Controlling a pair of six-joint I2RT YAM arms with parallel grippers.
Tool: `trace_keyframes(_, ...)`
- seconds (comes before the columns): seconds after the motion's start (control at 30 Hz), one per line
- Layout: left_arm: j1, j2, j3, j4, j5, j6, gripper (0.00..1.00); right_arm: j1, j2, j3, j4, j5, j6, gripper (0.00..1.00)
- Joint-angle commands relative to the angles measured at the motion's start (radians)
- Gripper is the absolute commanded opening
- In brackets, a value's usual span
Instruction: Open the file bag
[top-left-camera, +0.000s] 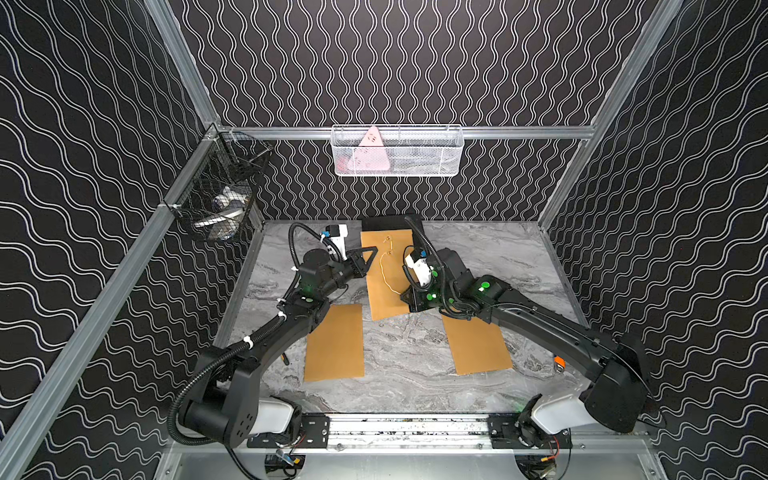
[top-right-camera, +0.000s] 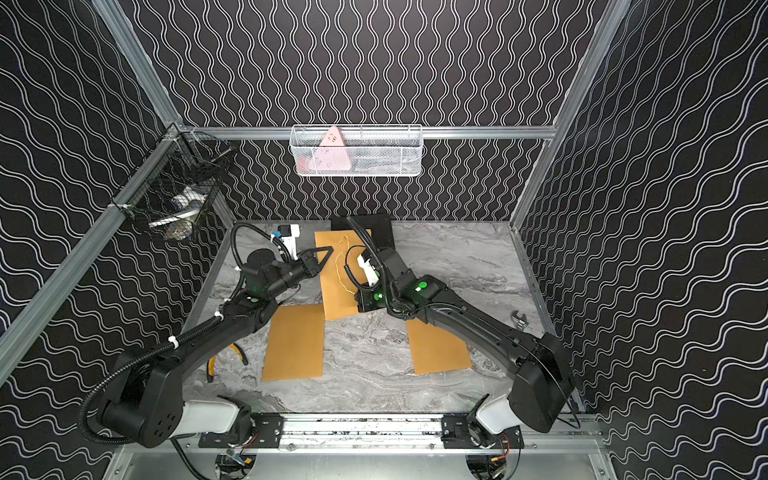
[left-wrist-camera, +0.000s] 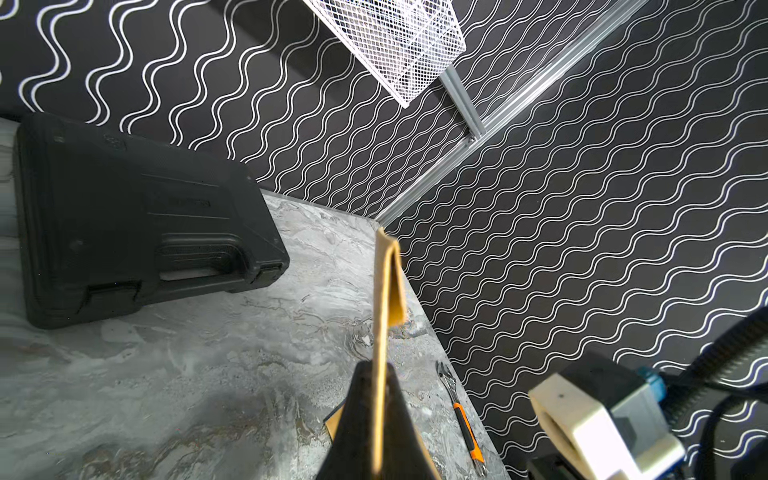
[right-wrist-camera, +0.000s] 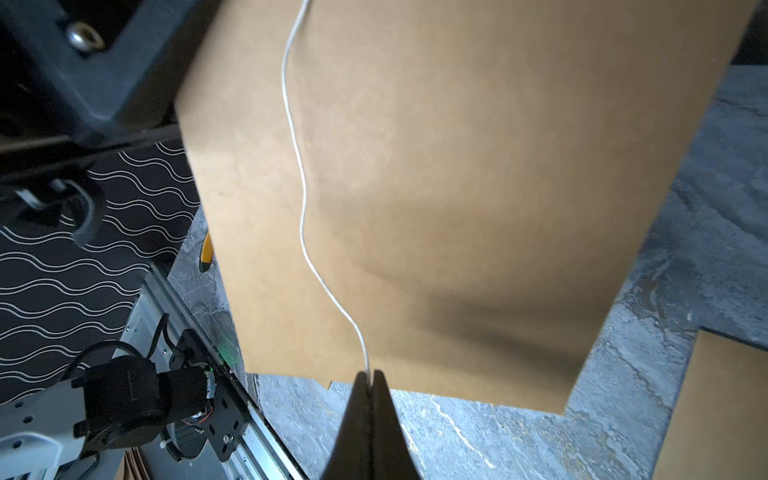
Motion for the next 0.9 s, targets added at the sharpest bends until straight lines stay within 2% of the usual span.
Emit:
trace_keyframes(0.0, 0.008, -0.005, 0.007, 0.044, 0.01, 0.003, 0.0, -0.001, -0.011, -0.015, 0.026, 0.013, 0.012, 0.0)
trace_keyframes(0.6, 0.035, -0.02, 0.007, 0.049, 0.021, -0.009, 0.0, -0.049, -0.054, -0.125, 0.012, 0.036, 0.03, 0.0)
trace_keyframes(0.87, 0.04, -0.035, 0.004, 0.037, 0.021, -0.004, 0.0, -0.101, -0.072, -0.151, 0.003, 0.033, 0.027, 0.0)
